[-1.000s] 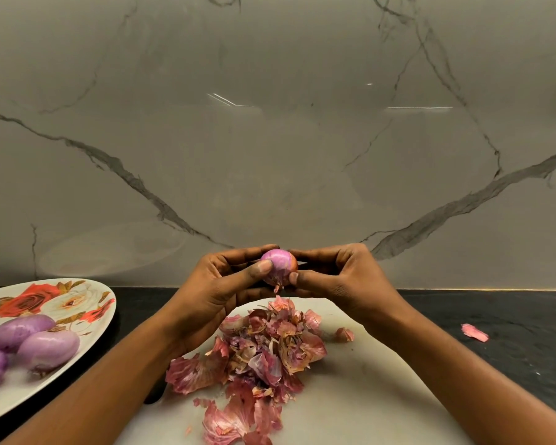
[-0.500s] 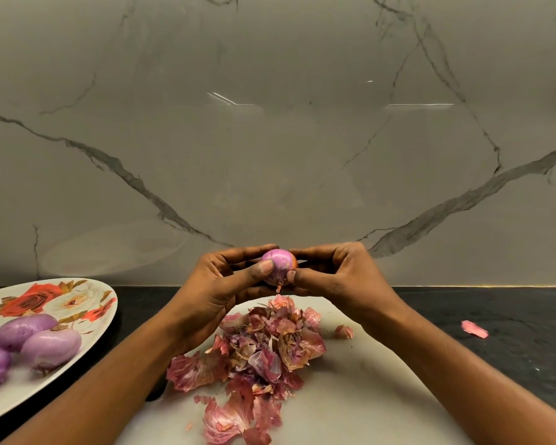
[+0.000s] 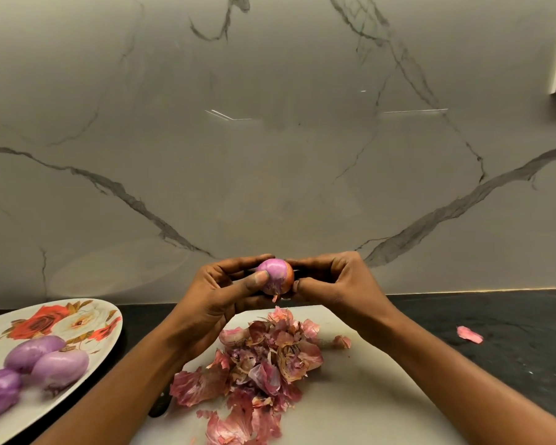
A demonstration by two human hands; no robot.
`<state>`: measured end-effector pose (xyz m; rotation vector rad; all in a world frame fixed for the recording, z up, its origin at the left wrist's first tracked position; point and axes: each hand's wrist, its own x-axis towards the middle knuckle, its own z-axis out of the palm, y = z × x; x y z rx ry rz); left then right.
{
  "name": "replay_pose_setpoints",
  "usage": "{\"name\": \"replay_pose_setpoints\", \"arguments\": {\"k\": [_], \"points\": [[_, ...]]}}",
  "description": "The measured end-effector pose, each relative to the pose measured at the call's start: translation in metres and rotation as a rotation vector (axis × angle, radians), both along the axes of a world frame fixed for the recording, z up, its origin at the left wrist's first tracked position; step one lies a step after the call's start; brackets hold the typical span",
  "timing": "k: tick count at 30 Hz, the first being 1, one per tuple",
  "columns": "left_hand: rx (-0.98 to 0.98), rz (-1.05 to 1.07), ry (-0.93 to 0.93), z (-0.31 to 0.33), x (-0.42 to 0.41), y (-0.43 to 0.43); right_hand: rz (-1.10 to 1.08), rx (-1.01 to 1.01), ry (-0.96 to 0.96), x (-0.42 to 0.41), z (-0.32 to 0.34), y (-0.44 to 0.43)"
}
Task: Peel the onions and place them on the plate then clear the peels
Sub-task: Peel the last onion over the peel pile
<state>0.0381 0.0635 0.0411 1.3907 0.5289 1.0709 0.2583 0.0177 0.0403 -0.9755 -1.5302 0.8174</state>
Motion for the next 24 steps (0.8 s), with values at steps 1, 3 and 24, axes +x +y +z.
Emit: {"name": "replay_pose_setpoints", "arguments": {"k": [1,3,24], "points": [[0.004,0.007,0.014,0.002,0.001,0.001,0.012,-0.007,0.005,0.000,0.001,0.000],[0.009,0.013,0.048,0.008,0.001,0.004,0.031,-0.020,0.019,-0.002,0.002,-0.001],[0.266,0.162,0.094,-0.008,0.000,0.009,0.091,-0.177,0.162,-0.010,-0.003,0.002]]}}
